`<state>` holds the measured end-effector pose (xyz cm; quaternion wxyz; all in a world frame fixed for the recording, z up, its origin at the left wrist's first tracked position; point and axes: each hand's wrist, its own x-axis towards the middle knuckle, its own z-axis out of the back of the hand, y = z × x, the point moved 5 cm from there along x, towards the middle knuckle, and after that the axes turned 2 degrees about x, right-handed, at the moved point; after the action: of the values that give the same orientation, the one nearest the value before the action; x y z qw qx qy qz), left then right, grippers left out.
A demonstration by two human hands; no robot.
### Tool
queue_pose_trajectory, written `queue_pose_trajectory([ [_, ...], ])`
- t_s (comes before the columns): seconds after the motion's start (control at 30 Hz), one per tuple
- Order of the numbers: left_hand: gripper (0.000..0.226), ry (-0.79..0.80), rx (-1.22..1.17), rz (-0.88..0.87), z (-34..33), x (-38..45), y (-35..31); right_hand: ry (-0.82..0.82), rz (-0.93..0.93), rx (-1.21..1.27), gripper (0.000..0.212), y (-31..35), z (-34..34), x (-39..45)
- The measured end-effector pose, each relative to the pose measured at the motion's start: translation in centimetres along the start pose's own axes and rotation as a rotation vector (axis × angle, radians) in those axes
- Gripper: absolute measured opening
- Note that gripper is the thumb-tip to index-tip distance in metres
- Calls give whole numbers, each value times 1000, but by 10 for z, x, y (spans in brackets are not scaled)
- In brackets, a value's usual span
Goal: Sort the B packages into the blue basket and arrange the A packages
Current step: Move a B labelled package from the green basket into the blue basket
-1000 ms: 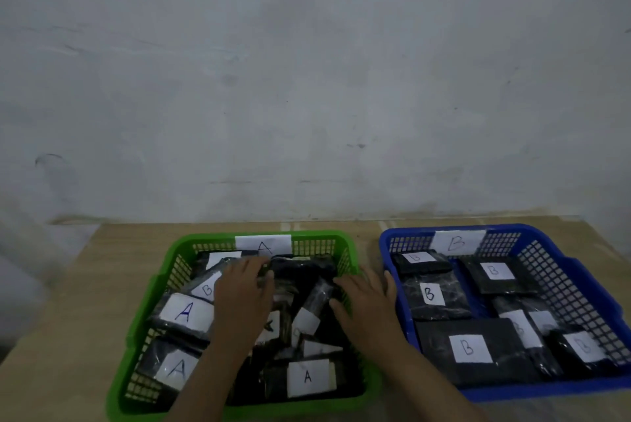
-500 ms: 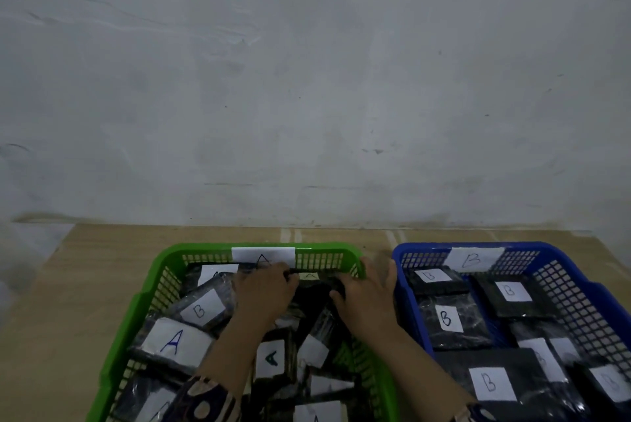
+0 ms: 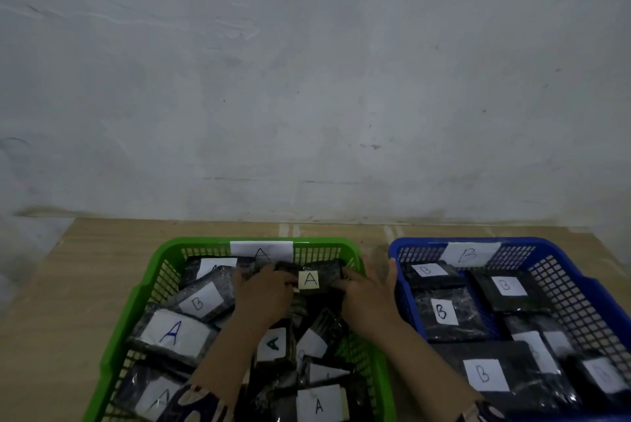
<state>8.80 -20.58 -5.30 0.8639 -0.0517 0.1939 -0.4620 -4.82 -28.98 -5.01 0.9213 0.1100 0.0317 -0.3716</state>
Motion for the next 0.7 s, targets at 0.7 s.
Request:
queue_pose_trajectory([
  [0.7,22,-316,-638,5,27,-35,31,-136,-86,213,40,-8,6,-39],
])
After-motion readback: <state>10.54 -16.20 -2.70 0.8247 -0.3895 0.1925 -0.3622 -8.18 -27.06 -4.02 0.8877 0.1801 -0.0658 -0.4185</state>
